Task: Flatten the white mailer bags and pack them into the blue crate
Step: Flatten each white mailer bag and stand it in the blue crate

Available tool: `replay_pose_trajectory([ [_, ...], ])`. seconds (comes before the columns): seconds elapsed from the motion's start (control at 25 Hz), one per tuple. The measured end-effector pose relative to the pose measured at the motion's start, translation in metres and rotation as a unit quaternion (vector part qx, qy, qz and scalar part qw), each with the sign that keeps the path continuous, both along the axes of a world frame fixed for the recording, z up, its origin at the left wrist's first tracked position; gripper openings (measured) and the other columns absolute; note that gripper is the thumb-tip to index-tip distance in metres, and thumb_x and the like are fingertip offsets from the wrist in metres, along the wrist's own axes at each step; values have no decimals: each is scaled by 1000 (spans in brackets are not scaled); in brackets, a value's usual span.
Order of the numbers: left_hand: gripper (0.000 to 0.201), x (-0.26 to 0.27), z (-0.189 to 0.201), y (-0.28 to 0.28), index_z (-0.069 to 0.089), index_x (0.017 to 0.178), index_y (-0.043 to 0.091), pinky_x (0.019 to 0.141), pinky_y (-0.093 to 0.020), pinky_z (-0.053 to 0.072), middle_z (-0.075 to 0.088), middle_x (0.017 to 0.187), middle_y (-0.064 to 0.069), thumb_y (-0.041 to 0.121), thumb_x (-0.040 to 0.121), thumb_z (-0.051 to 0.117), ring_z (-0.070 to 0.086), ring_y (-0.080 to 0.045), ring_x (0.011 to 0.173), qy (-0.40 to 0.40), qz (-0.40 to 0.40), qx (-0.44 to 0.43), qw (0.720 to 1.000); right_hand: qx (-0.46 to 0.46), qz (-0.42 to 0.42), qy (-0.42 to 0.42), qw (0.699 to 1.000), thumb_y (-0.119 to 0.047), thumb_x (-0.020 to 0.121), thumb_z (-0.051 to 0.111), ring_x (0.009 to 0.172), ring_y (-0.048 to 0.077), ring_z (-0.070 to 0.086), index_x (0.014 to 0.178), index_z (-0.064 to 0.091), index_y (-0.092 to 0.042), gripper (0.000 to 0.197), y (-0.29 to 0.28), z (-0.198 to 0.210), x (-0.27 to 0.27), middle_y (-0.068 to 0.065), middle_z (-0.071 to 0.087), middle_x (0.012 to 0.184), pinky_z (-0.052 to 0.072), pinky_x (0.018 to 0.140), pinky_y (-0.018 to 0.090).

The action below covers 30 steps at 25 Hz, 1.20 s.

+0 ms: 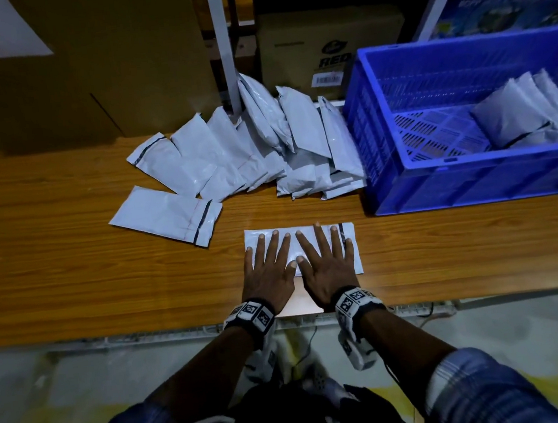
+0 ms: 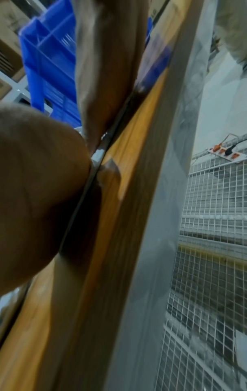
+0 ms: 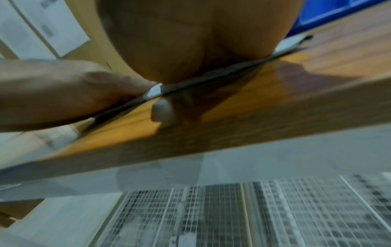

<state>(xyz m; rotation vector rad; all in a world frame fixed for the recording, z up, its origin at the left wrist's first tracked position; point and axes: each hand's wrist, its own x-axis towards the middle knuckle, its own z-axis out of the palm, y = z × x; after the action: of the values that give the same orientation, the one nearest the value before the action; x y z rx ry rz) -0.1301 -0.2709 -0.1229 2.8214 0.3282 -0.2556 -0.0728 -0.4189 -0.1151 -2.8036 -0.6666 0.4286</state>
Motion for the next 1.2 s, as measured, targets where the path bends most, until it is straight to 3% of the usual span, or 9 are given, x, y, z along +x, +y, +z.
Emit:
replay_pose_trajectory([
  [0.28, 68, 5, 1, 0, -3, 158, 41, 122, -50, -11, -13, 166, 8, 63, 94, -16, -17, -21, 153, -22, 14, 3, 1000, -26, 12, 64, 998, -61, 97, 1, 144, 22, -33, 152, -10, -48, 57, 2, -4, 14, -11, -31, 157, -20, 116, 51],
  [0.4, 65, 7, -5, 3, -2, 157, 45, 121, -50, -9, -9, 167, 9, 64, 95, -2, -15, -22, 153, -7, 19, -14, 1000, -39, 45, 89, 994, -57, 90, 0, 144, 25, -33, 152, 4, -46, 63, -1, -7, 24, -7, -28, 160, -15, 115, 56],
  [0.48, 65, 7, -8, 7, 3, 157, 46, 121, -50, -5, -4, 167, 9, 66, 95, 6, -9, -21, 154, -6, 19, -21, 1000, -16, 48, 91, 995, -53, 94, 3, 148, 26, -25, 152, 11, -43, 60, -7, 2, 27, -6, -20, 163, -8, 117, 56],
  [0.6, 63, 7, -8, 5, 4, 157, 45, 122, -50, -2, -1, 168, 9, 64, 97, 11, -4, -21, 154, -18, 20, -2, 1000, 27, 25, 56, 998, -48, 103, 13, 150, 24, -18, 155, 7, -41, 53, -16, 20, 27, -3, -15, 164, -10, 119, 50],
  [0.8, 56, 3, -1, 2, -2, 158, 38, 122, -49, -6, -7, 168, 5, 46, 105, 14, -11, -22, 154, -12, 11, 20, 1000, -12, 39, 11, 999, -49, 102, 10, 148, 23, -25, 153, -8, -44, 55, 0, 10, 0, -6, -24, 161, -14, 118, 52],
  [0.88, 59, 1, -1, 3, -2, 159, 36, 122, -48, -7, -6, 168, 4, 48, 101, 5, -11, -22, 154, -19, 9, 22, 1000, -20, 27, 4, 999, -49, 102, 9, 147, 22, -27, 153, -11, -44, 55, 4, 5, -2, -7, -25, 161, -15, 117, 53],
  [0.96, 63, 0, -4, 2, 2, 159, 35, 122, -49, -9, -4, 168, 3, 51, 99, 3, -8, -22, 154, -37, 13, 20, 999, -23, 31, 16, 999, -51, 101, 8, 147, 21, -27, 152, -11, -46, 55, 3, 5, 1, -8, -25, 161, -16, 117, 53],
  [1.08, 62, 2, -4, -3, 10, 160, 29, 122, -51, -5, 2, 168, 0, 47, 101, 14, -3, -25, 155, -62, 5, 44, 997, -27, 36, 48, 998, -49, 102, 11, 146, 20, -28, 151, -12, -47, 55, 3, 6, 8, -8, -25, 161, -19, 116, 51],
  [1.2, 61, 2, -8, -14, 11, 160, 26, 122, -53, 2, 5, 168, 1, 47, 103, 7, -1, -25, 155, -55, -3, 45, 997, -46, 68, 97, 992, -32, 101, 25, 146, 25, -29, 150, -16, -46, 66, 1, 12, 19, -4, -27, 160, -17, 116, 53],
])
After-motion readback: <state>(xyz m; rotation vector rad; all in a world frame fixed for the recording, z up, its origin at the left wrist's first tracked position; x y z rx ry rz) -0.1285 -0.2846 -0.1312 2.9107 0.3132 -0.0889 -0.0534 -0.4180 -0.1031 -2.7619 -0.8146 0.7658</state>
